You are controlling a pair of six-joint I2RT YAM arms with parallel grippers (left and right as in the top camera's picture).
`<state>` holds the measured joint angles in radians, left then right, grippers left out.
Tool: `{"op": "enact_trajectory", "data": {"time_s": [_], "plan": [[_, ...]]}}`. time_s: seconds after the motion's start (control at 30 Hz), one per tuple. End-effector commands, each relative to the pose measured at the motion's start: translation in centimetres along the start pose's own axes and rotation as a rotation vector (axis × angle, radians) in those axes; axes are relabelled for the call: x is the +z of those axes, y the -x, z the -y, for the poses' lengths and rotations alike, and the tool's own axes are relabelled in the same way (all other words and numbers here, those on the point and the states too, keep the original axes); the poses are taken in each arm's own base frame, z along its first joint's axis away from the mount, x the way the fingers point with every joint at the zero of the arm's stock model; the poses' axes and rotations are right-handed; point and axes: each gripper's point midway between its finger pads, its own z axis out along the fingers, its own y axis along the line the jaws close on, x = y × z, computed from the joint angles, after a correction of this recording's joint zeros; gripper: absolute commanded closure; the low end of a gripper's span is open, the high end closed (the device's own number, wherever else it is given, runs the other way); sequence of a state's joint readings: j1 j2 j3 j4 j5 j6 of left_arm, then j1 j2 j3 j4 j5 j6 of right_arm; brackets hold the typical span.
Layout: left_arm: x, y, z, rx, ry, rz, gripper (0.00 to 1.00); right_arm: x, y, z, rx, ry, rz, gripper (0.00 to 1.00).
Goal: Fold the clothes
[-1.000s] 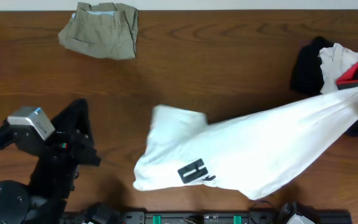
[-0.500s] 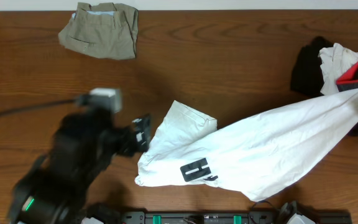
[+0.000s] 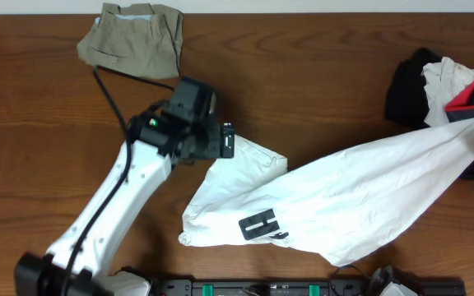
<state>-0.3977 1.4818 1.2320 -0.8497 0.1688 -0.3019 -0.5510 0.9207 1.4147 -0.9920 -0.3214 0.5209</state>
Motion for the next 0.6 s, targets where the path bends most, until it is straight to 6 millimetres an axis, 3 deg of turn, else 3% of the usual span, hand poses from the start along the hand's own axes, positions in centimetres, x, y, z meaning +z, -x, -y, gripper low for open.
{"op": "enact_trajectory", "data": {"time_s": [0.0,0.17,0.43,0.57], "plan": [[1.1,0.0,-0.1,-0.006,-0.075,-0.049,0.02,-0.7,0.5,-0.7,-0.041,0.016,0.022,0.99],[3.5,-0.2,-1.6,-0.056,-0.051,-0.115,0.02,-0.7,0.5,-0.7,-0.041,0.016,0.020,0.99],[8.2,-1.0,-2.5,-0.107,-0.017,-0.211,0.02,-0.7,0.0,-0.5,-0.034,0.006,0.003,0.99],[9.5,-1.3,-2.9,-0.113,-0.006,-0.239,0.02,-0.7,0.0,-0.4,-0.034,0.005,0.001,0.99]]}}
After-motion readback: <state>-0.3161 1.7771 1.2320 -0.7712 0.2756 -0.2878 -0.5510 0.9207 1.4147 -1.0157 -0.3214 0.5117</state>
